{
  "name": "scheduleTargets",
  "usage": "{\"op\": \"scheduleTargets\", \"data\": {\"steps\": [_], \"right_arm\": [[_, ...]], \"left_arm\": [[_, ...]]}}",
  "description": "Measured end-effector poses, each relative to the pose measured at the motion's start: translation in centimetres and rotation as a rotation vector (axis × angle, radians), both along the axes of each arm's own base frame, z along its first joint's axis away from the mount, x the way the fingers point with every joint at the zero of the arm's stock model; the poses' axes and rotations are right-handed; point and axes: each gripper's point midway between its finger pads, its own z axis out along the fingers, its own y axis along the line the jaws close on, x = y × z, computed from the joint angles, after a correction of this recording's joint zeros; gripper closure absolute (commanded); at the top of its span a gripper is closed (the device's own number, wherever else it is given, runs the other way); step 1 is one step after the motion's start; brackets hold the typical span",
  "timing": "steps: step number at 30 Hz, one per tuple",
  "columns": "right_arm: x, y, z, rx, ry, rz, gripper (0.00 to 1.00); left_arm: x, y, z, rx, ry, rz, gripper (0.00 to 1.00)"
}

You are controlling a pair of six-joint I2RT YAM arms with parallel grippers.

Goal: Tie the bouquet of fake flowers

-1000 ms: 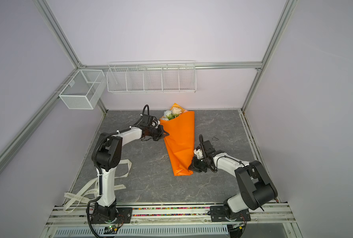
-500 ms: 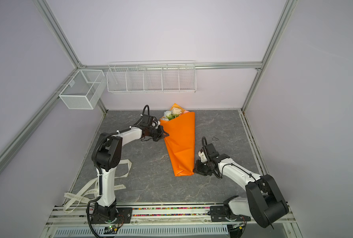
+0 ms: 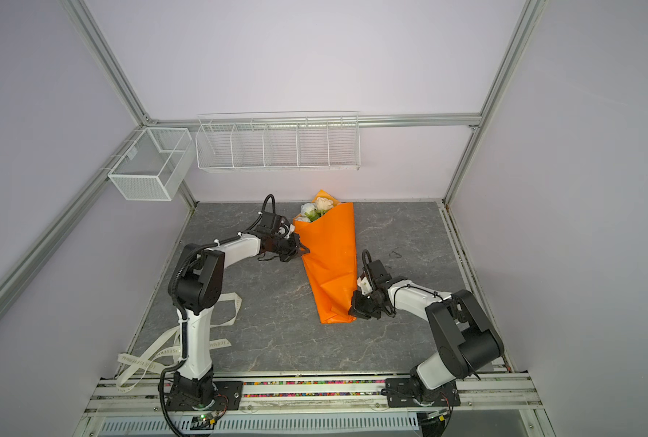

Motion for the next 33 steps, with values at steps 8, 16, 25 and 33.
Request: {"op": "scheduleTargets", "data": {"steps": [8, 16, 25, 33], "right_arm": [[0.2, 0.4, 3.0, 0.055, -0.075, 0.005, 0.8], [2.2, 6.0, 7.6, 0.216, -0.18, 0.123, 0.84], [-0.1, 6.5, 1.3, 0.148, -0.019, 0.135, 0.86], [0.6, 6.9, 0.7, 0.164, -0.015, 0.094, 0.85]], "left_arm": [[0.0, 0.8, -0.8, 0.022, -0.025, -0.042, 1.0], [-0.2, 0.9, -1.7, 0.031, -0.021, -0.061, 1.0], [-0.3, 0.8, -1.4, 0.031, -0.032, -0.076, 0.71], [-2.9, 3.2, 1.8, 0.083, -0.038, 0.006, 0.46]]}}
